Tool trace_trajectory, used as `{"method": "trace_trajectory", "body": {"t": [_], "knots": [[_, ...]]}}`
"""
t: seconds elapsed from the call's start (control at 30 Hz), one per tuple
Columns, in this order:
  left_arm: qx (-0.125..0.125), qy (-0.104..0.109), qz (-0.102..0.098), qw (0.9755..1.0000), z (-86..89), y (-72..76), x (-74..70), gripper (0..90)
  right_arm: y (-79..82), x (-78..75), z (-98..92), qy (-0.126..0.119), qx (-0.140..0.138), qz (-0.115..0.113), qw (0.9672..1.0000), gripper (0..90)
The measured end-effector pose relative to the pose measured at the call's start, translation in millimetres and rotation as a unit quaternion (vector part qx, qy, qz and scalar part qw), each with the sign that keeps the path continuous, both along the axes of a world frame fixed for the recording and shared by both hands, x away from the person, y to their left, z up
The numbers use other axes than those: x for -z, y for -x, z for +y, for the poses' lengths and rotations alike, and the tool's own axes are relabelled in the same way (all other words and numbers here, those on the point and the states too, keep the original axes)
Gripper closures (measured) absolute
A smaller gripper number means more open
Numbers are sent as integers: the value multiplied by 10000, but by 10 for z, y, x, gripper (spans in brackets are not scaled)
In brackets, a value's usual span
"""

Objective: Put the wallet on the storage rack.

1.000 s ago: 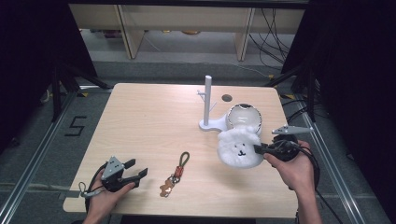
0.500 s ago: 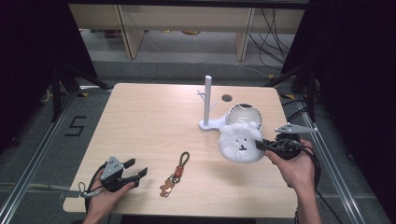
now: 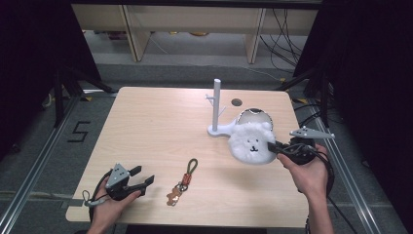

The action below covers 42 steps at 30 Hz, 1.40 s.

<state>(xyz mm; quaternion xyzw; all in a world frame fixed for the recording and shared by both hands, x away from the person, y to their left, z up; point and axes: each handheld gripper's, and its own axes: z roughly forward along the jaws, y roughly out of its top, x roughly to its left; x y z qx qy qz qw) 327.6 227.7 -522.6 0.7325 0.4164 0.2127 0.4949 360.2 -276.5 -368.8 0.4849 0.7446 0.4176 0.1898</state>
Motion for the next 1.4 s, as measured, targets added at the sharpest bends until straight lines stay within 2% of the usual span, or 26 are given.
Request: {"method": "trace_trajectory", "body": {"t": [0.03,0.13,0.17,0.2,0.3,0.33,0.4,0.47,0.53,0.63,0.7,0.73,0.83,0.97,1.07,1.2,1.23,1.27,1.3,1.33,1.4], "knots": [[-1,3,-1,10000,-2,1,0,342,6,1,21,-212,99,49,9997,811],[0,-1,0,10000,-3,2,0,342,-7,-6,14,-272,144,25,9995,812],[0,-1,0,10000,-3,2,0,342,-24,-14,-15,-112,83,-90,9999,812],[2,-1,-2,10000,-3,3,0,342,-27,-11,-11,-179,133,-135,9997,811],[0,-11,7,10000,-5,5,-1,342,-44,-24,-30,-139,126,-175,9997,811],[-3,-13,10,10000,-5,5,-1,342,-36,-24,-5,-309,238,-63,9992,812],[-4,-22,9,10000,-7,5,-2,342,-50,-27,-14,-304,260,-119,9991,811],[-3,-23,5,10000,-11,5,-1,342,-86,-32,-47,-151,231,-210,9994,811],[5,-26,1,10000,-13,6,-1,342,-98,-29,-54,-137,244,-223,9994,811],[0,-15,9,10000,-10,7,-1,342,-107,-28,-64,-181,295,-157,9993,811],[-9,-16,13,10000,-5,9,-2,341,-122,-12,-68,-252,341,-292,9987,811],[-11,-9,9,10000,-2,9,-1,341,-108,-16,-47,-409,464,-182,9979,811],[-14,-8,12,10000,2,7,-1,341,-155,-2,-95,-300,410,-329,9982,812],[-1,-23,20,10000,-3,7,-2,340,-165,-9,-94,-382,568,-254,9973,811],[9,-24,19,10000,-4,5,-2,341,-199,-7,-135,-280,563,-391,9973,811],[-12,-5,23,10000,-4,8,-2,341,-236,-8,-159,-303,630,-406,9967,811],[-12,-7,22,10000,-5,8,-2,341,-237,-12,-142,-429,720,-269,9961,811],[-10,-8,23,10000,-7,8,-2,341,-279,-11,-173,-292,673,-420,9964,811],[-11,-6,22,10000,-9,9,-2,341,-279,-11,-173,-292,673,-420,9964,811],[-4,-1,19,10000,-12,8,-1,341,-300,-23,-157,-421,770,-312,9957,811],[7,-6,15,10000,-21,8,-1,341,-337,-27,-158,-391,792,-361,9954,811]]}}
